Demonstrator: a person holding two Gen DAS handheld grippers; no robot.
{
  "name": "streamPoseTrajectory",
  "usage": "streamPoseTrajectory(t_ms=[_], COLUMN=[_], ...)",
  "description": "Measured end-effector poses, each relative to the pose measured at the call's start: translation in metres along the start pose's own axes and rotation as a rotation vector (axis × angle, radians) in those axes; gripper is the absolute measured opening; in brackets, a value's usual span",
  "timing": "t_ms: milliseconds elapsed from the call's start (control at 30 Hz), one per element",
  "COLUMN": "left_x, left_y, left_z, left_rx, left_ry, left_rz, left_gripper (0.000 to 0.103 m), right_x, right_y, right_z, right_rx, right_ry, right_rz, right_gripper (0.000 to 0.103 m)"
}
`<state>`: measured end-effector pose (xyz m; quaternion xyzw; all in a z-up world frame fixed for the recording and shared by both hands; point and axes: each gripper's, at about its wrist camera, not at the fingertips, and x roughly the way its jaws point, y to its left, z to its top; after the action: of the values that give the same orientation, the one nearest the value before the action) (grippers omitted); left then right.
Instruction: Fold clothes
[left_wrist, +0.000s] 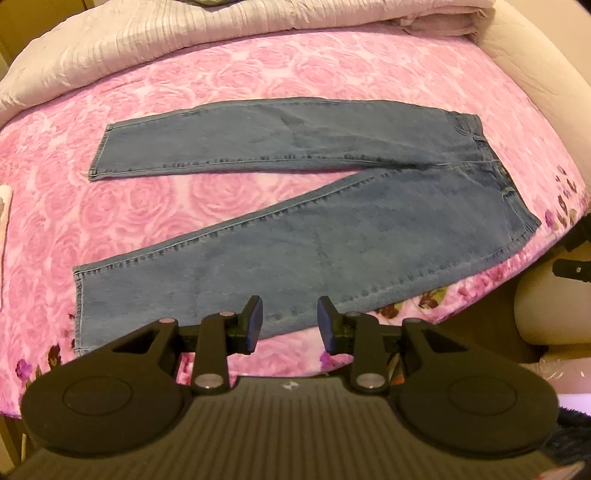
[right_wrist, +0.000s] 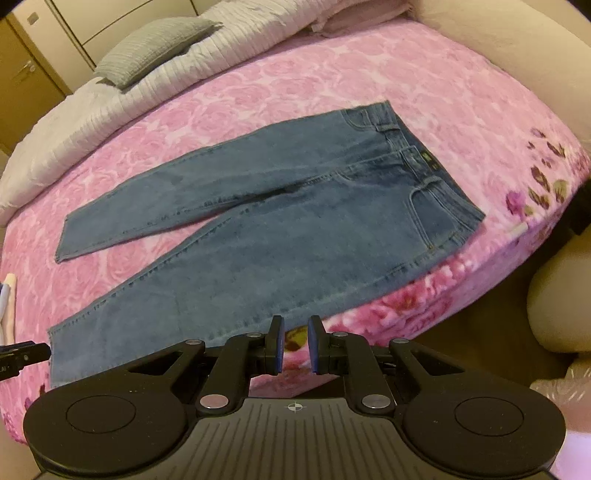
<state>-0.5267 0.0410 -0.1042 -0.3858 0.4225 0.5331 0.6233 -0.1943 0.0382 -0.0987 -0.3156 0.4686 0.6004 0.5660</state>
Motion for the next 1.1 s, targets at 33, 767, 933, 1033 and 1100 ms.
streamPoseTrajectory(t_ms=[33,767,933,1033,1100], left_x=[0.0,0.008,0.009,0.01,0.012], left_y=[0.002,0.059,0.064,0.065,0.063], left_z=[0.001,-0.017,-0.017,-0.015,-0.013], left_rx=[-0.005,-0.152,-0.154,-0.154,-0.152], left_ry=[-0.002,0.065,0.071,0.075,0.083], left_rz=[0.002,0.048,0.052,0.055,0.057], left_gripper=[0.028,0.028,0.028,0.028,0.028], right_x=[0.0,0.031,0.036,0.039,0.04], right_y=[0.002,0.052,0.062,0.065,0.065], right_z=[0.002,0.026,0.028,0.029,0.03], right_rx=[-0.001,-0.119,-0.134,-0.139,-0.138], right_ry=[-0.003,0.073,0.078,0.08,0.085], right_rz=[0.0,0.015,0.021,0.019,0.019], right_gripper=[0.014,0.014,0.014,0.014,0.014])
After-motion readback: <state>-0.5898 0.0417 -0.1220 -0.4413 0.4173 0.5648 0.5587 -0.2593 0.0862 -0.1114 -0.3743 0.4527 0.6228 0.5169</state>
